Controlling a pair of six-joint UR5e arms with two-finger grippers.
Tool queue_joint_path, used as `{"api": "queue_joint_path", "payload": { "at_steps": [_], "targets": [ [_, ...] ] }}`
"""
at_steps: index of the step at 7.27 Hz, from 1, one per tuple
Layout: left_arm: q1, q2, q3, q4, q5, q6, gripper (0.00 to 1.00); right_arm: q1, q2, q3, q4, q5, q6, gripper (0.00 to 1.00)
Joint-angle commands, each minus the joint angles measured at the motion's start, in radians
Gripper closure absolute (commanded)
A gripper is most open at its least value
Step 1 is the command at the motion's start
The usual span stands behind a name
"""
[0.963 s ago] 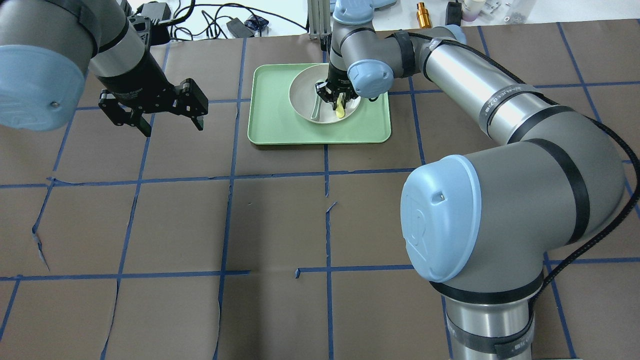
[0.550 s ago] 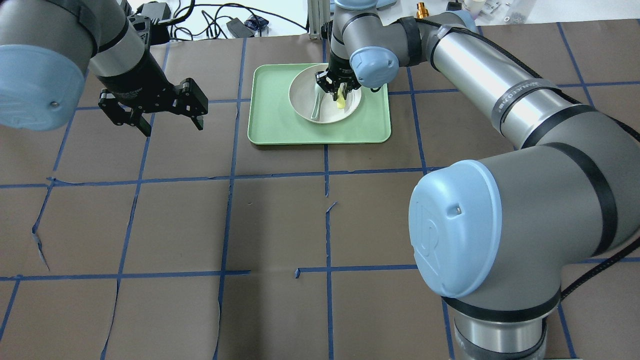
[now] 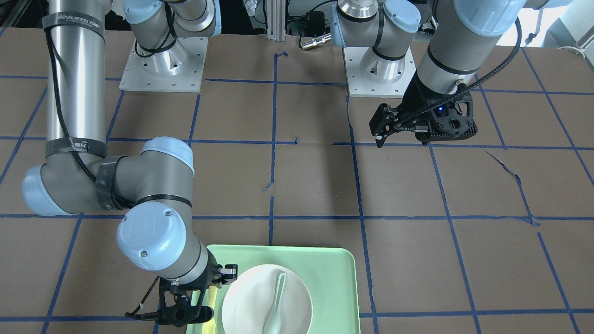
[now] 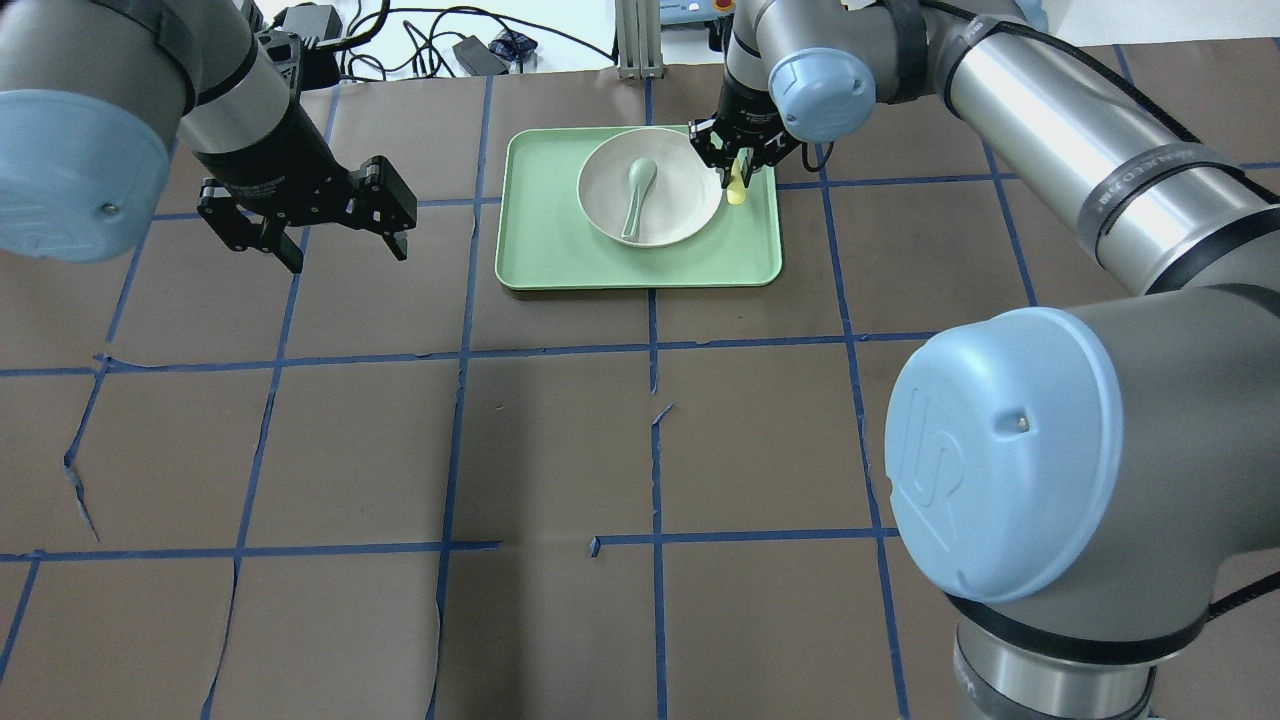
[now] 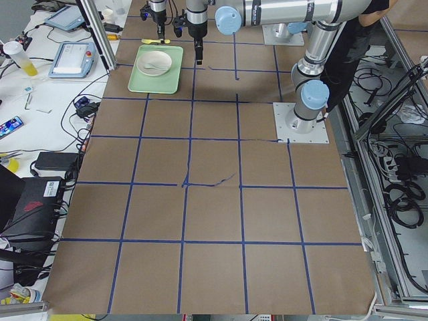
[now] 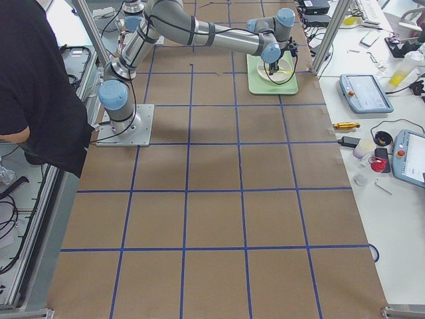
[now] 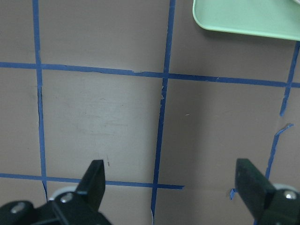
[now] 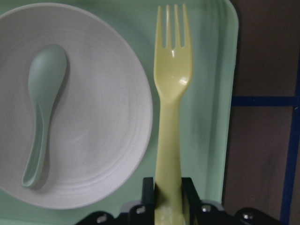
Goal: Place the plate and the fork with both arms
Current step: 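Grasp the yellow fork and lift it out of the plate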
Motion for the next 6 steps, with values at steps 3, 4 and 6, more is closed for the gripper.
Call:
{"api": "queue_joint_path", "payload": {
  "at_steps": [3, 4, 6],
  "targets": [
    [0.000, -0.005, -0.003, 0.000, -0.001, -0.001, 0.00, -0.031, 0.017, 0.108, -0.136, 0.055, -0.046, 0.97],
    [0.000, -0.007, -0.003, 0.000, -0.001, -0.001, 0.00, -0.031, 0.019, 0.112, -0.136, 0.057, -0.098, 0.96],
    [0.000, -0.008, -0.004, 0.000, 0.001, -0.001, 0.00, -0.037, 0.022, 0.128, -0.136, 0.055, -0.122, 0.95]
  ]
}}
